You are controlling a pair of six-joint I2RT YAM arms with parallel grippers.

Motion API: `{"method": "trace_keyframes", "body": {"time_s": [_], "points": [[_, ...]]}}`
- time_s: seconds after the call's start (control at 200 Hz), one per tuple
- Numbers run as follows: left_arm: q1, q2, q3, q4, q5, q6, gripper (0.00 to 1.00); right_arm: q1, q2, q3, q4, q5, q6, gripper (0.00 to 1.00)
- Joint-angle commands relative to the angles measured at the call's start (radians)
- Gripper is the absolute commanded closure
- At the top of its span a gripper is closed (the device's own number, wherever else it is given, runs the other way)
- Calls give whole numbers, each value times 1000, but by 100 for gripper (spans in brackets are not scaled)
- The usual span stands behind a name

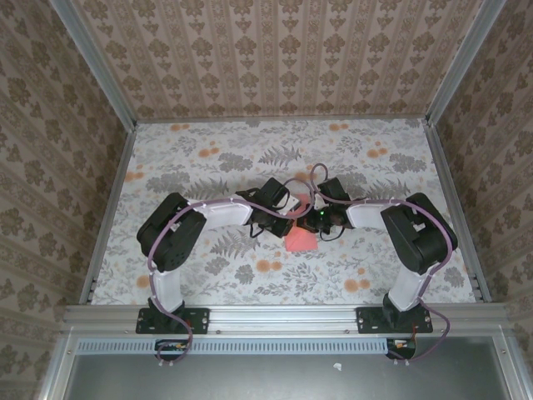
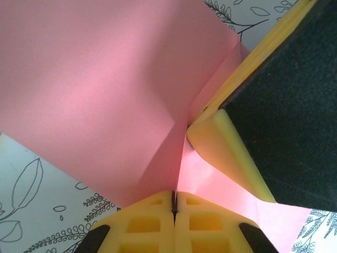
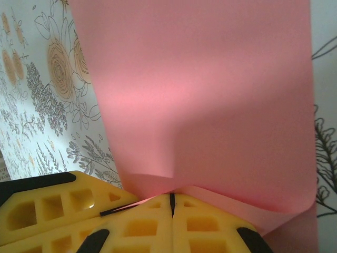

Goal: Fold a paper plane with a square sheet of paper (fold left side to right side)
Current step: Fold the triangle a second time at the center of the table.

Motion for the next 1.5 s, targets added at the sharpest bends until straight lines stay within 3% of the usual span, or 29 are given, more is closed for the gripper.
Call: {"method": "trace_keyframes", "body": {"time_s": [0.0,0.285,0.395,0.51,0.645,0.895,1.115,1.495], "points": [[-6,26,6,-68,-21,17,94,-4,33,-7,-95,43,-16,99],[26,-83,14,-70,-4,-18,74,-6,44,-7,-149,70,-18,100],[39,-143,-13,-65,7,-35,71,-8,49,-4,-151,68,-18,100],[40,-197,-54,-42,69,-68,72,-8,47,-2,-149,65,-19,100],[41,-222,-111,38,226,-153,74,-7,42,-3,-150,63,-22,100],[41,-155,-179,197,407,-282,77,-8,47,2,-152,58,-26,100],[38,-95,-172,231,425,-295,78,-7,44,4,-163,58,-31,100],[15,-42,-165,152,387,-267,78,-8,44,10,-181,66,-43,100]]}}
